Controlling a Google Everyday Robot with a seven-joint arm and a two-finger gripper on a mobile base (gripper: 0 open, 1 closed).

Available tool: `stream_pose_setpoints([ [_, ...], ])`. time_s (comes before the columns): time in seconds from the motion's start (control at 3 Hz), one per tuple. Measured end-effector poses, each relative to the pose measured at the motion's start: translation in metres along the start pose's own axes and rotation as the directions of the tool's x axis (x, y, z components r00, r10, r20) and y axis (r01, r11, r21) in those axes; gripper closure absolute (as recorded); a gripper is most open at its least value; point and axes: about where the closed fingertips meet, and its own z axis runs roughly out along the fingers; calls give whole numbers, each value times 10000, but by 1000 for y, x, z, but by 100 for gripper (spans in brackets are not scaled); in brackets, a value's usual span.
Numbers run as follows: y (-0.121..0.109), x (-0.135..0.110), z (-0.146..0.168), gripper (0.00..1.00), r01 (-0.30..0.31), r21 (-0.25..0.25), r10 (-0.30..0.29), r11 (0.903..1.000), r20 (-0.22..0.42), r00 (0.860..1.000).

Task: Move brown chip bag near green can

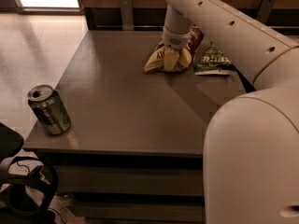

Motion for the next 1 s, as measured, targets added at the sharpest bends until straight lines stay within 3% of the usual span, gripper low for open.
stream_pose_setpoints([
  [1.0, 0, 0, 0, 100, 2, 2, -2, 10000, 0, 10000],
])
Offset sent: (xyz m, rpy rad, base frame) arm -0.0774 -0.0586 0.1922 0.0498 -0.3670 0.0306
